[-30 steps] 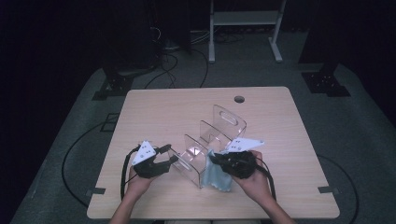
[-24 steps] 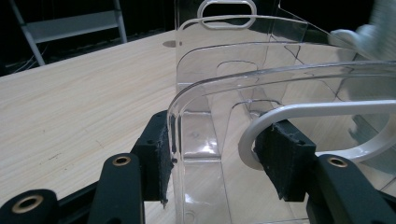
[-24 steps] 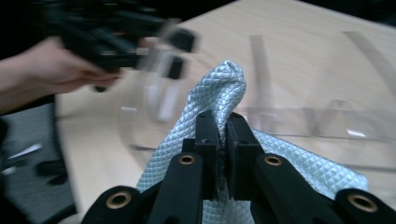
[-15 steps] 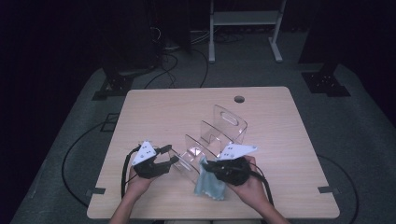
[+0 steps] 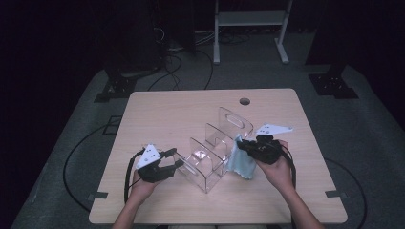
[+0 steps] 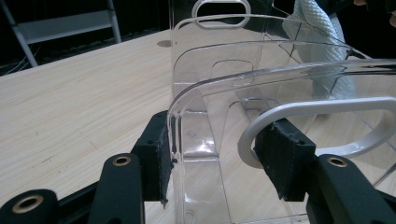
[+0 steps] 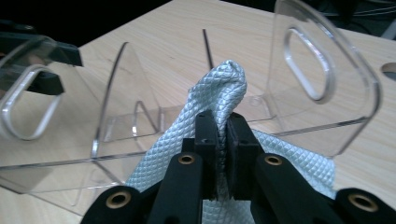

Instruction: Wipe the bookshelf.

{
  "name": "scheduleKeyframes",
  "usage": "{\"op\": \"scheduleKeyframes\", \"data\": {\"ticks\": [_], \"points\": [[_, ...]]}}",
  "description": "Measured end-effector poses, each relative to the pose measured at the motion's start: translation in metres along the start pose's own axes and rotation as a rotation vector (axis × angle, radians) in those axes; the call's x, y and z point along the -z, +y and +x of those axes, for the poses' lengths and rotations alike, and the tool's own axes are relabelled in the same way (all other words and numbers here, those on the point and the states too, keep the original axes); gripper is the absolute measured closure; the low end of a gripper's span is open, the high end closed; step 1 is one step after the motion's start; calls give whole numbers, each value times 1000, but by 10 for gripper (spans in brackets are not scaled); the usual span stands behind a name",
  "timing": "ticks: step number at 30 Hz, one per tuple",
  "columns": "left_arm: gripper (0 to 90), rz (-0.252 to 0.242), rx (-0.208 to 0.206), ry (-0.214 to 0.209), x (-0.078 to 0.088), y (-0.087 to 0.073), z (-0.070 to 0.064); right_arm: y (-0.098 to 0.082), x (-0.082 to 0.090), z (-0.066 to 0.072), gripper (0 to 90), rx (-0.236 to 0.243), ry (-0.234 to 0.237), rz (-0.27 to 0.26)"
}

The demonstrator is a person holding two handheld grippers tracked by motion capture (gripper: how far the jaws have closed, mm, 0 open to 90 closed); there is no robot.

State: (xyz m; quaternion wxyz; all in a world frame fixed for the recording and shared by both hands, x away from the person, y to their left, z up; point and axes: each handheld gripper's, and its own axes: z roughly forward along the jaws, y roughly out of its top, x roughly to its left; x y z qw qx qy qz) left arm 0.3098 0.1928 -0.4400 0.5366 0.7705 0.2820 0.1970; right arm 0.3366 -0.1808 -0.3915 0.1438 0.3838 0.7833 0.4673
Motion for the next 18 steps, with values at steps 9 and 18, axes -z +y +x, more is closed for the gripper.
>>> {"op": "scheduleKeyframes", "data": {"ticks": [9,18], "points": [[472,-4,0,-2,0,0,0,4,0,-37,841,-36,-136,-7],[469,-5,10,15,-2,0,1,-20,-6,-54,839,-102,-145,3]]}}
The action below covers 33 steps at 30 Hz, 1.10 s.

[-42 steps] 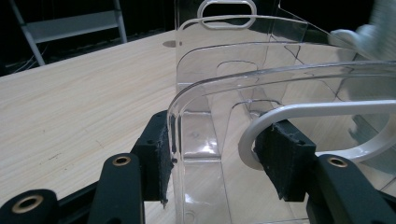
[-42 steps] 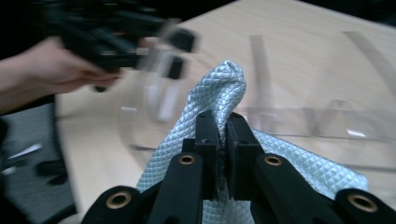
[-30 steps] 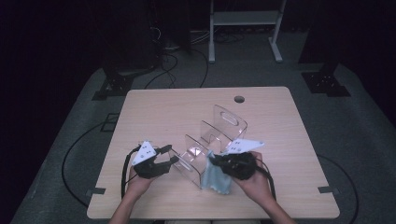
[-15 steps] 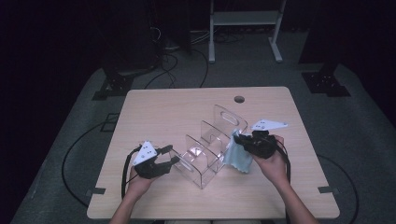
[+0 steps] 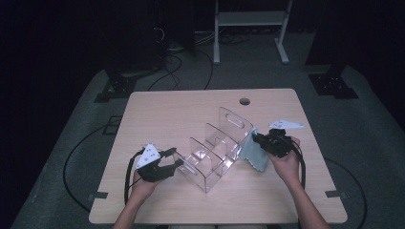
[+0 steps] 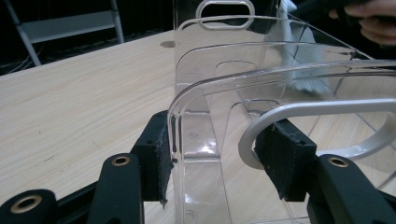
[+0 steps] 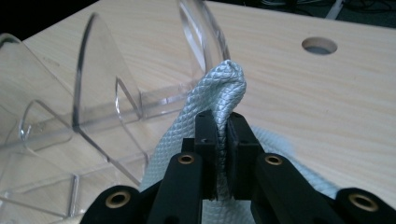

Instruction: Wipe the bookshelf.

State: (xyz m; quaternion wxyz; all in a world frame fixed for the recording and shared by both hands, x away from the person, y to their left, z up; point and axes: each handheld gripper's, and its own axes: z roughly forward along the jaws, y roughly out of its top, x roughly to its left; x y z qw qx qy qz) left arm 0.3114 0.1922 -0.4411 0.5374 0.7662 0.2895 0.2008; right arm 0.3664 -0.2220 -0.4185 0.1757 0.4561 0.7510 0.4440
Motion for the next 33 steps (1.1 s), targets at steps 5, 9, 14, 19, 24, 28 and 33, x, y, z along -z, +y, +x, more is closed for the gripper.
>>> {"op": "scheduleKeyframes", "data": {"ticks": [5,9,14,19,24,28,33], "points": [[470,0,-2,-1,0,0,0,-4,-6,-12,839,-68,-3,-18],[471,-1,-2,-2,0,0,0,-6,-12,-13,839,-65,-7,-10],[470,-2,2,3,0,0,0,-13,-16,1,841,-46,13,0],[471,-2,-1,3,0,0,0,-18,-19,3,840,-40,25,5],[471,-4,0,5,-1,0,0,-15,-21,-11,840,-87,6,-3],[471,-7,4,10,-1,0,0,-17,-22,0,839,-57,33,3],[472,-5,-3,11,-1,0,0,-18,-19,1,839,-45,54,-10]]}}
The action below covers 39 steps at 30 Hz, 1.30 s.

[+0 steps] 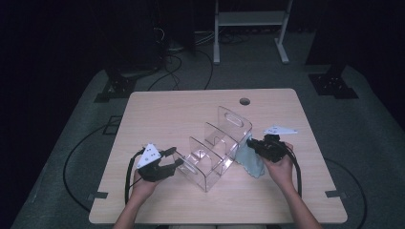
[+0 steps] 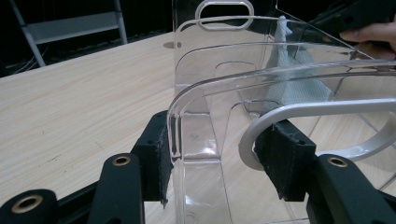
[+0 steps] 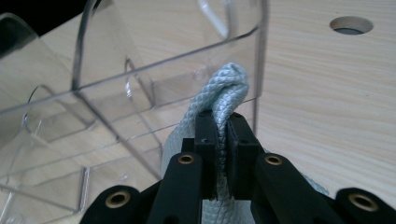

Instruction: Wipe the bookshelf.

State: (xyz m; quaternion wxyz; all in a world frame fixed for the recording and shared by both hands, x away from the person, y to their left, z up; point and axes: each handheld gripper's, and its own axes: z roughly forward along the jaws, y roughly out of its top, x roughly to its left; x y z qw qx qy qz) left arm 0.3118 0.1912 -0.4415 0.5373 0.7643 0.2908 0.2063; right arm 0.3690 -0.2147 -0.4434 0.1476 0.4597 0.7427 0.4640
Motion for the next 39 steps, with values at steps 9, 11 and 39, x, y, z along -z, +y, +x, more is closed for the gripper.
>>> {"op": "scheduleKeyframes", "data": {"ticks": [9,11,39], "points": [[472,-1,11,3,0,0,2,1,1,5,838,5,50,7],[471,-1,8,3,0,0,1,2,2,4,836,22,43,5],[473,0,10,4,-1,0,2,13,5,13,836,62,29,-29]]}}
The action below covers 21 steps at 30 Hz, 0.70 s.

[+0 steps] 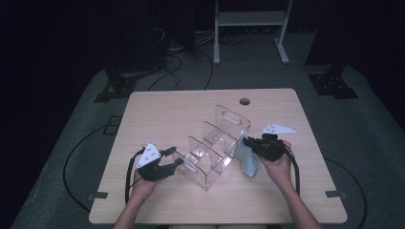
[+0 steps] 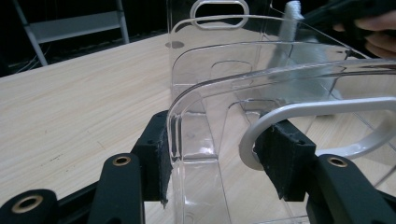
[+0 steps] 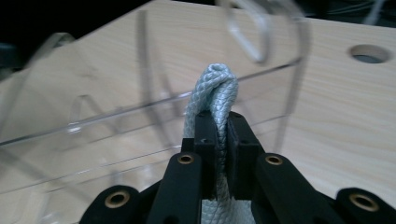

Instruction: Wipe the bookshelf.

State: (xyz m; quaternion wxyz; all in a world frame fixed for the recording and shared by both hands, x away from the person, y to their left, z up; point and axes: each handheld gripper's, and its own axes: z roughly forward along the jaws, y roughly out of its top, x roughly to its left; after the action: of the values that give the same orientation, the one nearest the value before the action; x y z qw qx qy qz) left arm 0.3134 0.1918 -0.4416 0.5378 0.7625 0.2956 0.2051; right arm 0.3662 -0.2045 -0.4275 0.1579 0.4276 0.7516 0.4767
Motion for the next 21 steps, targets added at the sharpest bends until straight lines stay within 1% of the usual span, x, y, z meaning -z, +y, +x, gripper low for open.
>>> {"op": "scheduleKeyframes", "data": {"ticks": [3,5,6,7,8,9,10,12,14,15,16,17,18,19,21], "points": [[473,-3,5,0,0,0,0,6,-4,-14,836,-19,-33,2],[472,-4,6,1,0,0,1,8,-5,-17,836,-40,-31,4],[473,-2,6,0,0,0,1,8,-6,-18,837,-39,-30,2],[472,-1,6,0,0,0,1,8,-6,-17,838,-46,-29,4],[473,-1,9,2,0,0,1,8,-7,-15,838,-43,-29,3],[473,-2,9,4,0,0,1,7,-6,-11,838,-36,-18,0],[473,-1,9,6,0,0,2,6,-6,-8,838,-30,-6,-1],[473,0,9,10,0,0,1,2,-5,2,838,-11,36,-2],[473,-2,4,12,0,0,1,-2,-7,6,838,5,61,11],[473,-1,2,13,0,0,0,-3,-8,5,837,14,62,17],[473,-1,2,13,0,0,0,-3,-9,3,837,5,56,22],[473,-1,2,14,0,0,0,-4,-10,-2,837,-16,47,24],[473,0,3,15,0,0,0,-5,-11,-4,837,-33,48,24],[473,0,3,15,0,0,0,-6,-12,-3,837,-39,57,22],[472,-2,7,17,-1,0,0,-7,-12,4,839,-20,56,26]]}}
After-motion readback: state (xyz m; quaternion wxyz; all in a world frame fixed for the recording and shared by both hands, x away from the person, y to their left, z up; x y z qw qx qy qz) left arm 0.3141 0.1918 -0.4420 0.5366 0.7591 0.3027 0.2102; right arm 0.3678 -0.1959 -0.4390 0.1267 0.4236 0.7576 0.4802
